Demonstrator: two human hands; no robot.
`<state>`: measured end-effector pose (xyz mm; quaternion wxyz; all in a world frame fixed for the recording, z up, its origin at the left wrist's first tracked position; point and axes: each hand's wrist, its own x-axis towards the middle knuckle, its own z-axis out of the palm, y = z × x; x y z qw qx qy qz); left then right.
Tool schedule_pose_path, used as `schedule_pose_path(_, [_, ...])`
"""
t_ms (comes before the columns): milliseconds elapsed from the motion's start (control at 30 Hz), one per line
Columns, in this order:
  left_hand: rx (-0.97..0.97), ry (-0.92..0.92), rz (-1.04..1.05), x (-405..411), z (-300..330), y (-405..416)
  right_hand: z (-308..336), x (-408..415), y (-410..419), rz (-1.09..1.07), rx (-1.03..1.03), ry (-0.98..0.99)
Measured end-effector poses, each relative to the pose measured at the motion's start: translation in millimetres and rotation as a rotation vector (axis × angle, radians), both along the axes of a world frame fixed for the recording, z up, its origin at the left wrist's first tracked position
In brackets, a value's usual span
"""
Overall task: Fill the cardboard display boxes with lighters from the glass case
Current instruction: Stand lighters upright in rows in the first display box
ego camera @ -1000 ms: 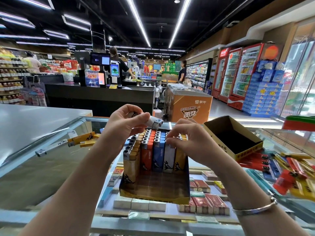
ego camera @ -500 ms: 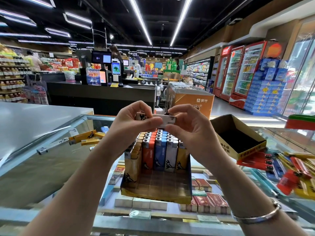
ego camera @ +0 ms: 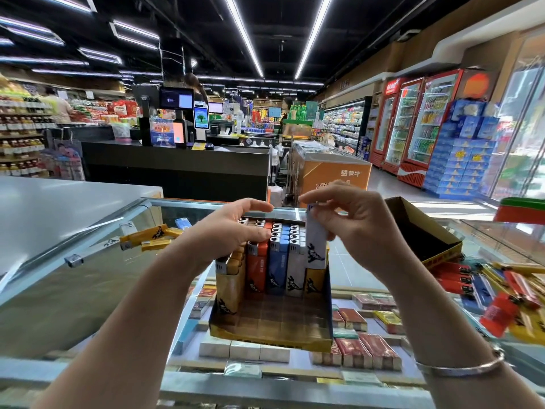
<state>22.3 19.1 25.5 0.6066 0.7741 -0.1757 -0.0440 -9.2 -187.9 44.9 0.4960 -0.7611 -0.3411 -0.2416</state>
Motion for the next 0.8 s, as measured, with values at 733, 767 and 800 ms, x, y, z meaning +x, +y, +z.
schedule_pose_path(733, [0.054, -0.003, 0.082, -2.9, 2.0, -3.6, -1.4, -7.3, 11.4, -0.135, -0.665, -0.101])
schedule_pose_path(767, [0.054, -0.007, 0.084, -3.2, 2.0, -3.6, -1.8, -6.8, 10.7, -0.128, -0.668, -0.094])
schedule_pose_path(800, [0.056, -0.013, 0.085, -3.3, 1.8, -3.3, -2.3, -6.5, 10.4, -0.117, -0.667, -0.093])
